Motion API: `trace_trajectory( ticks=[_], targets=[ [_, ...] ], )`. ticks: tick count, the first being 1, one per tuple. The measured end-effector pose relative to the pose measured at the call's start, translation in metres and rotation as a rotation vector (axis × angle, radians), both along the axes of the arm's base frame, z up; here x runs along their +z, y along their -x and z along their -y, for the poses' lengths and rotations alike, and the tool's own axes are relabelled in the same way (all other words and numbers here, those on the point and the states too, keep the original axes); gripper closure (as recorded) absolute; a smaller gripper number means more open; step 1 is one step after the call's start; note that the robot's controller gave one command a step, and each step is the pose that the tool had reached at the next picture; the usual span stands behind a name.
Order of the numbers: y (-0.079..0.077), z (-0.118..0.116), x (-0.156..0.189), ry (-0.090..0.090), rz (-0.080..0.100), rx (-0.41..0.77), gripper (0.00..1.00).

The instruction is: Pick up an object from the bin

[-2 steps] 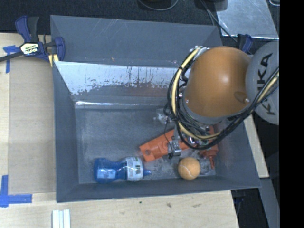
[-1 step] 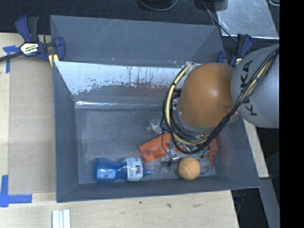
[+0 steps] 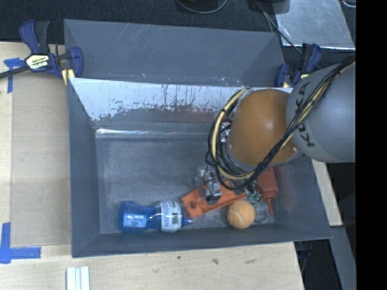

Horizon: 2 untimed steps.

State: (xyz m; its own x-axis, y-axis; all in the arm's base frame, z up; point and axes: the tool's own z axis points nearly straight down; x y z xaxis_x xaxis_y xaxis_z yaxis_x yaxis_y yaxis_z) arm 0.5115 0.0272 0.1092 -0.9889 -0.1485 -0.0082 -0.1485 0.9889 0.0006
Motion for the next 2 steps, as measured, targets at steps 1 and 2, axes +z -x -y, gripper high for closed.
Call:
trace_trajectory(
  ticks=[1,2],
  targets=[
    [0.000,0.000,0.000,0.000,0.000,0.000,1.00],
    [0.002,-0.005,0.149,-0.001,0.003,-0.078,1.00]
  ],
)
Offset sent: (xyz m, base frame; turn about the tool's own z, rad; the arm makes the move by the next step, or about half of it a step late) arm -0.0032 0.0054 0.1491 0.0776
